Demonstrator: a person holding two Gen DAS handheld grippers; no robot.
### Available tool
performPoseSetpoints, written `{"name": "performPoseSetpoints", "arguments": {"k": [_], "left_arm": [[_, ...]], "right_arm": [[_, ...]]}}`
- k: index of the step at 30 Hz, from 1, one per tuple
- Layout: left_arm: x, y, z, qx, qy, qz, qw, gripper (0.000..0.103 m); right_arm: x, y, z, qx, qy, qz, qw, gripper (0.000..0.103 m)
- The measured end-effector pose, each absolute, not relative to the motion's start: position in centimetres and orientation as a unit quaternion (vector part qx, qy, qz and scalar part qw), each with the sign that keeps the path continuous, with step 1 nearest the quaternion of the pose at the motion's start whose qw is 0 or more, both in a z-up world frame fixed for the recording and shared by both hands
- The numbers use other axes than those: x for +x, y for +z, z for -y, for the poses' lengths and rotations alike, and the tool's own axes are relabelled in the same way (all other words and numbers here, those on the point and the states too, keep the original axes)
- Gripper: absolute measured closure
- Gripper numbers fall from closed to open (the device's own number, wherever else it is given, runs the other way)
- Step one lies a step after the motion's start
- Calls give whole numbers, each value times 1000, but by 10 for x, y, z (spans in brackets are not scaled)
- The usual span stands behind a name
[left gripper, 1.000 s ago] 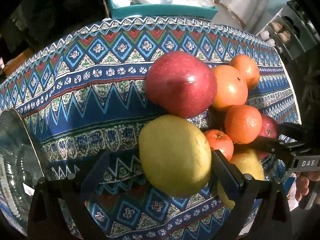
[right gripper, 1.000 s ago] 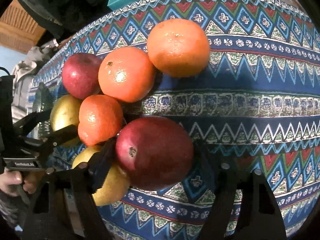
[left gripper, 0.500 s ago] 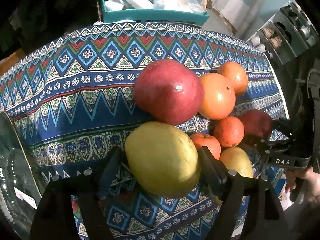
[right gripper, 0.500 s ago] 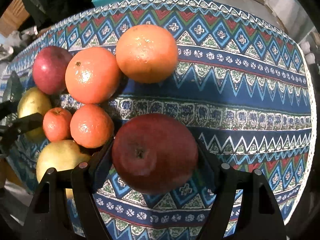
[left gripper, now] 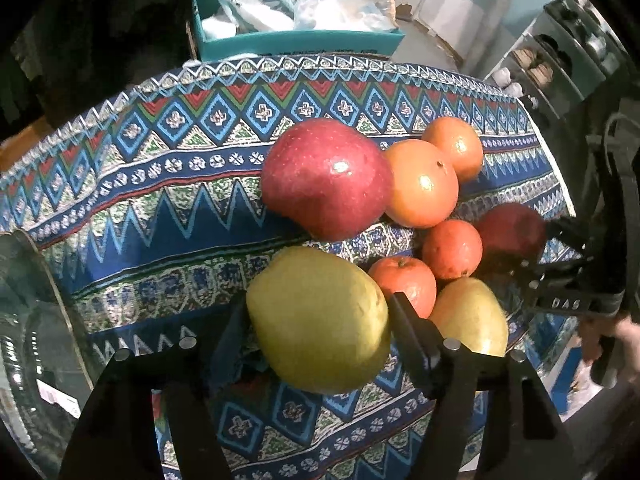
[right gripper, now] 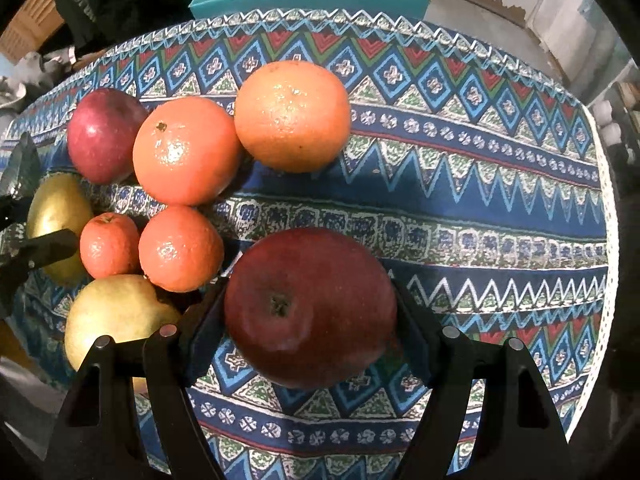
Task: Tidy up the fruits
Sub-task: 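Close the left tool on the yellow pear while the right tool grasps the red apple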
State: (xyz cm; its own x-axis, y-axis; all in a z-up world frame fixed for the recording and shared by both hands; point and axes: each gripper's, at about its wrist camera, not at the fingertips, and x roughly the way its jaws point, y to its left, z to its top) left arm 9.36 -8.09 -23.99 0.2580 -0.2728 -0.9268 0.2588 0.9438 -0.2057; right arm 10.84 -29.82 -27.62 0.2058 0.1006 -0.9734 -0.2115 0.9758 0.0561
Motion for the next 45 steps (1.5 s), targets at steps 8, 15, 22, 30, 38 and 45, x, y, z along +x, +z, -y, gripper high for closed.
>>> {"name": "performPoseSetpoints", "arguments": {"k": [8,15,22,30,38,45], "left_arm": [[89,-232,77,3,-162,-576,801,32],[98,-240,82,-4,-169,-585,793,33],[98,-254,93,-1,-184,-601,778,34],[108,-256,89,-41,-185,-604,774,34],[100,-252,88,-13,-175,-589,789,36],[88,-235,86,12,-160,-572,805,37]], "right_arm": [[103,-254,300,-44,99,-610,785,27],[96,-259,299,-39,103,-621,776,26],[95,-269,301,-26,99,-626,773,26],[96,-272,305,-29,104,-625,773,26],[93,-255,302,-45,101,-599,793,26],[92,-224,296,-61,101,-571,812,27]]}}
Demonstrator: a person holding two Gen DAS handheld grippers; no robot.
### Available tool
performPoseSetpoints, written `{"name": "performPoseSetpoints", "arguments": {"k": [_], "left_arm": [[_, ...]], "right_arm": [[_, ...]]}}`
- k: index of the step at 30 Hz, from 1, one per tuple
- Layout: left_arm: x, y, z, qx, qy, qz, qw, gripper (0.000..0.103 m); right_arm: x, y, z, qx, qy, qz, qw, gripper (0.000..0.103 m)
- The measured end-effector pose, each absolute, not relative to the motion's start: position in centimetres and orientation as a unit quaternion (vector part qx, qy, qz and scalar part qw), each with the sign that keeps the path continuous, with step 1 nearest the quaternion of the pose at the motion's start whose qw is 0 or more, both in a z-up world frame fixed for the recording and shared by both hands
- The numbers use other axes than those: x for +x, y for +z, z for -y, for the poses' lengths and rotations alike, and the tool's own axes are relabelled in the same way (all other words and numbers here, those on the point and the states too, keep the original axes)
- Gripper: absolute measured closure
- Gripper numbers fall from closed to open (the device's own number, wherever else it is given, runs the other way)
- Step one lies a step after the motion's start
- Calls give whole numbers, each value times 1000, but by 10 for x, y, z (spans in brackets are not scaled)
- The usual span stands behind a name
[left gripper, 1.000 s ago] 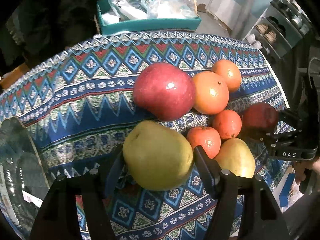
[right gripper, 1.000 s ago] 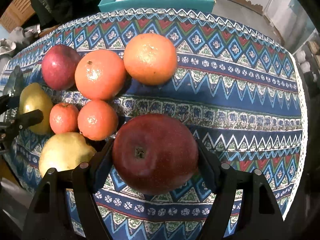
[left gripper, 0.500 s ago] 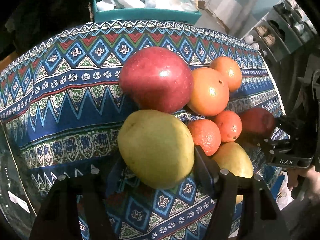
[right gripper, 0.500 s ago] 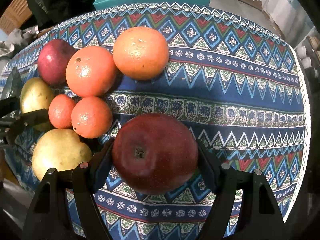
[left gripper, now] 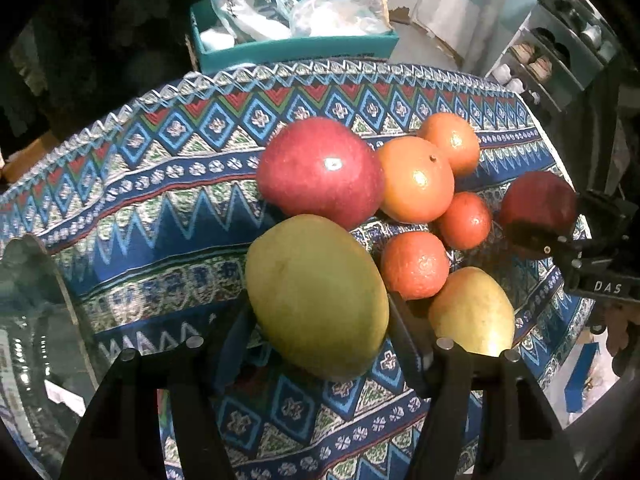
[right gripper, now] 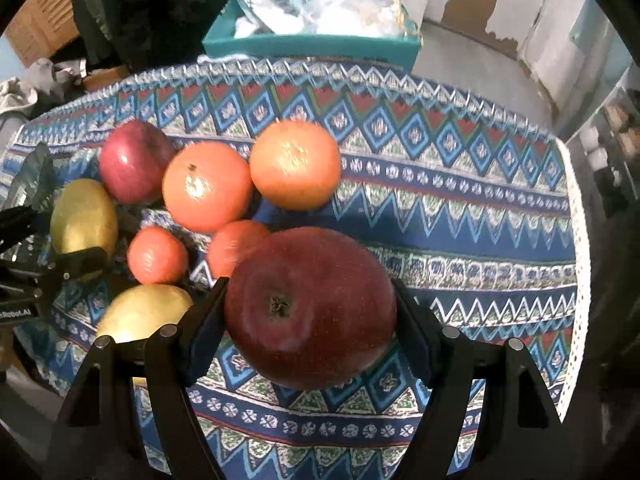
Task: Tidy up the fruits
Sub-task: 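Close the left tool on the yellow pear while the right tool grasps the red apple, then lift and carry the pear with the left tool while the right tool carries the apple over the bowl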
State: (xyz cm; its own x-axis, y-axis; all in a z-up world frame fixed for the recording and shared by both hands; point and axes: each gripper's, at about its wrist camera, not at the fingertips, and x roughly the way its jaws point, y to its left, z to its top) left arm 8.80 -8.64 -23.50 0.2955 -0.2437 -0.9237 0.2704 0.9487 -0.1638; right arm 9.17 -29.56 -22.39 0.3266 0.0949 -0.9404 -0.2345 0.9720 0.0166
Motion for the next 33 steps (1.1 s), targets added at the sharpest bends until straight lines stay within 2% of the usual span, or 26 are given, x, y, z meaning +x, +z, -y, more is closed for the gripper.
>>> {"name": "performPoseSetpoints", "arguments": {"k": [21,33], "left_arm": [[48,-139,73,63,-151,-467,869,38],[29,-95,48,49,-150,-429,889,38]], "right_arm": [[78,-123,258,-51,140,-473,868,27],[67,-75,229,-44,177,-426,886,26]]}}
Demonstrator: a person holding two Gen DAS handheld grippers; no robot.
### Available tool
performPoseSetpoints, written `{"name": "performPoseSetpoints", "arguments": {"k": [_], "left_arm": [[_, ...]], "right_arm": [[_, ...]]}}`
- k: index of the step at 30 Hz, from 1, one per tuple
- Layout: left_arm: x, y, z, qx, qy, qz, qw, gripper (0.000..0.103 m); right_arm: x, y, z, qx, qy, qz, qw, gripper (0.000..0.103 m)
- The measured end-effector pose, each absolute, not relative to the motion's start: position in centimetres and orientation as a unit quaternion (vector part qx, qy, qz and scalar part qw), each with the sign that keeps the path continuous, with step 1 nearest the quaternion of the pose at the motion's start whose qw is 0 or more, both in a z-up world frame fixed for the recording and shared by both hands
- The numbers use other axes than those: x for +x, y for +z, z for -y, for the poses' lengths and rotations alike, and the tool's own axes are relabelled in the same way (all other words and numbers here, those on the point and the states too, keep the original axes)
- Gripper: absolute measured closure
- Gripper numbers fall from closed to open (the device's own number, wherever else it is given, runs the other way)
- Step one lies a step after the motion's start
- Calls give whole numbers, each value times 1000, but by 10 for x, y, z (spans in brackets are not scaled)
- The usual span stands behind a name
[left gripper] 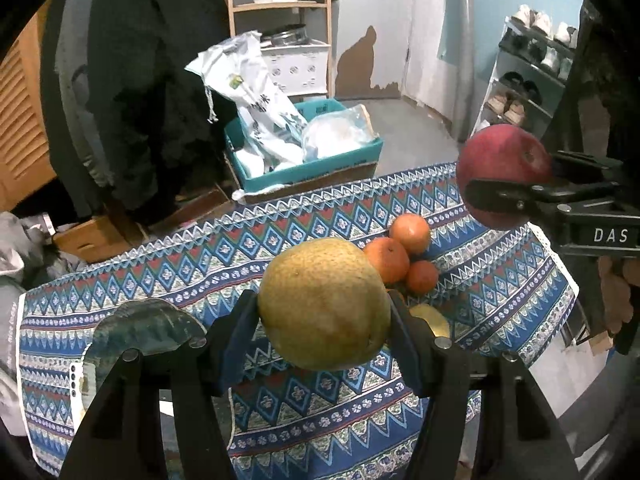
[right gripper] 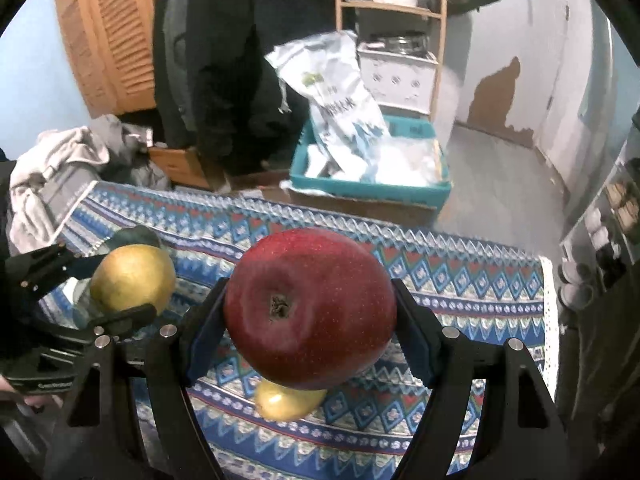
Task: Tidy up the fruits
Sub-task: 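Lift and carry the pear with the left tool while the right tool carries the apple over the bowl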
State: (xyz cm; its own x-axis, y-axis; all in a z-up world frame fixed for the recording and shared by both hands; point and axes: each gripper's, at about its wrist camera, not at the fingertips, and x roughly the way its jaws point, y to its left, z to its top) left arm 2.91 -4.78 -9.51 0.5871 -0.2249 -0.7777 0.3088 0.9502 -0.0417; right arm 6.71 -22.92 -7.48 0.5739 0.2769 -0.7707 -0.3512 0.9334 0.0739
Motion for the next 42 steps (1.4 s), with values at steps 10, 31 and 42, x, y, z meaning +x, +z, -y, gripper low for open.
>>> {"name": "performPoseSetpoints", "arguments": {"k": [10,31,42], "left_arm": [[20,-81,17,36,-126,-414,901,38],[13,-94,-99,-39,-46,-431,900,38],[16,-133,-148,-62,6,-465,883,38]], "right_arm": [[64,-57,186,-54,214,-414,883,26],[83,-61,55,-60,298,-424,853,26],[99,-107,-3,-73,324,-467,819,26]]}}
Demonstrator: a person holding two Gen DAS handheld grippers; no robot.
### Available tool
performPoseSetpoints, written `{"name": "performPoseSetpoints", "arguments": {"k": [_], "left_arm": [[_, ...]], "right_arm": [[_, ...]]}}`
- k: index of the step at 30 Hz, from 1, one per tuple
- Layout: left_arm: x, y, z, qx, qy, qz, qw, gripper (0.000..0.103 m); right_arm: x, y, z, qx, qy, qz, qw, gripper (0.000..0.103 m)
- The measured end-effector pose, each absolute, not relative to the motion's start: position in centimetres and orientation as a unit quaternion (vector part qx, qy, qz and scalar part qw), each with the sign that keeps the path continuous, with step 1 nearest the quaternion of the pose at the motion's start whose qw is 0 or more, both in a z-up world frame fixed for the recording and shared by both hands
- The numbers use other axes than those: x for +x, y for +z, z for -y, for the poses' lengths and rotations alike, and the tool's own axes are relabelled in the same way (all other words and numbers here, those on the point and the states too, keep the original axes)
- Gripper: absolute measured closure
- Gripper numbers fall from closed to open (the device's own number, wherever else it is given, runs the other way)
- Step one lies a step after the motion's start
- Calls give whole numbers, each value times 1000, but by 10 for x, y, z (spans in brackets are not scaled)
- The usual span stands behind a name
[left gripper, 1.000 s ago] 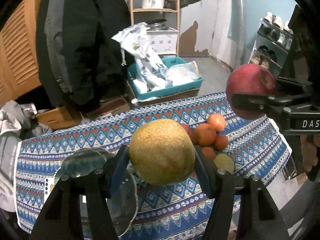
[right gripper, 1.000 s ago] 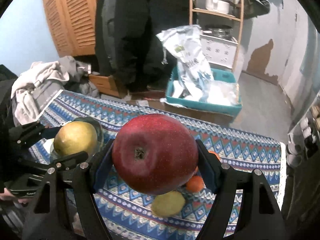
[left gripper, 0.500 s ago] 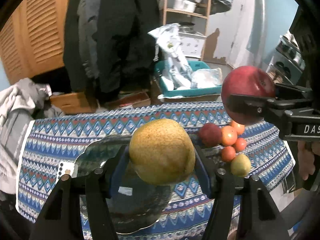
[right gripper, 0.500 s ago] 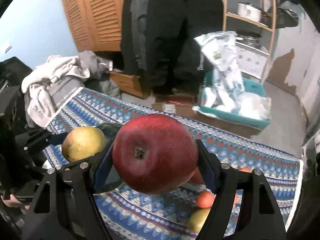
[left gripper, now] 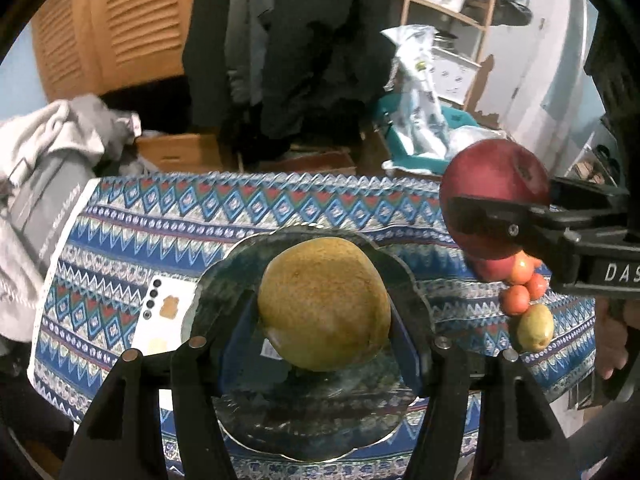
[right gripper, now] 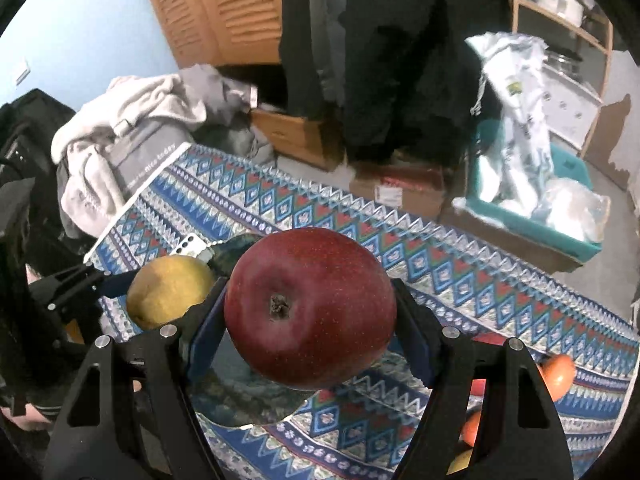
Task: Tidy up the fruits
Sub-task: 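Lift and carry the pear with the left tool while the right tool carries the apple over the bowl, then lower the pear into the glass bowl and open the left tool while the right tool releases the apple there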
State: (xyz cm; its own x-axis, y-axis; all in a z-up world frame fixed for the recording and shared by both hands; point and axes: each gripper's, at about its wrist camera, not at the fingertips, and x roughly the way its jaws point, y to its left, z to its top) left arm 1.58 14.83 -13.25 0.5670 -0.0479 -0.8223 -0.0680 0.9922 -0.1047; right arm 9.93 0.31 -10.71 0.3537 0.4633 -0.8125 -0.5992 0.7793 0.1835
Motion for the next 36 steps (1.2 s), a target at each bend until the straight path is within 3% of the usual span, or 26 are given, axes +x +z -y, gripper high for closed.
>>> {"name": "performPoseSetpoints", "arguments": {"k": [23,36], "left_arm": [[16,-235,-192,-110,54,-573,810,38],[17,-241,-185,-93,53,-588,801,38]], "right_arm": [[101,-193,-58,-110,329,-554,757,26],[88,-228,-62,-133,326,-589,727,26]]}}
